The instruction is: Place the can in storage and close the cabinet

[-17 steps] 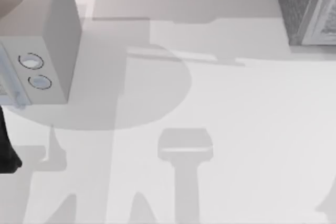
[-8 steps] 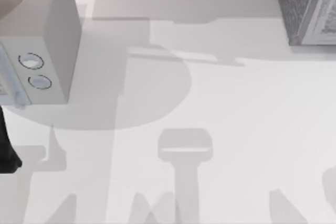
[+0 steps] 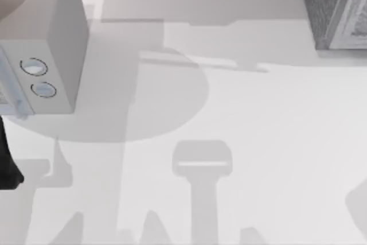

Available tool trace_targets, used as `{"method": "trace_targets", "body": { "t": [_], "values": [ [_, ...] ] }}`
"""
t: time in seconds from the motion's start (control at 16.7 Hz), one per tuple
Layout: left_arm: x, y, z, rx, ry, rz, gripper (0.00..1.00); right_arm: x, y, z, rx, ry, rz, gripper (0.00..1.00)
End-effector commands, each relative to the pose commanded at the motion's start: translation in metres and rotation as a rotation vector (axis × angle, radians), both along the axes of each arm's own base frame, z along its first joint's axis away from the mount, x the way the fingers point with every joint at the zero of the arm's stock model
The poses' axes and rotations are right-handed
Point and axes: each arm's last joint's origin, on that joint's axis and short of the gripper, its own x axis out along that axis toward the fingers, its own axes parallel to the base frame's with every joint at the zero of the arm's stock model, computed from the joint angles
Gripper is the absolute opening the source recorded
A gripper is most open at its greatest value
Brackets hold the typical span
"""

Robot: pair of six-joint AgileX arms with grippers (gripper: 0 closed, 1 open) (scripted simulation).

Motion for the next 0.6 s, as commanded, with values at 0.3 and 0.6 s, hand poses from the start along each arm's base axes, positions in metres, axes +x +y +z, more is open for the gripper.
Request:
{"method": "trace_targets", "body": {
  "t": [0.3,0.6],
  "values": [
    [0.000,0.000,0.000,0.000,0.000,0.000,1.00,0.019,0.014,0.003,-0.007,-0.006,-0.002,1.00],
    [0.000,0.000,0.000,0.000,0.000,0.000,1.00,0.074,0.068,0.003,-0.012,-0.001,0.008,1.00]
  ]
}}
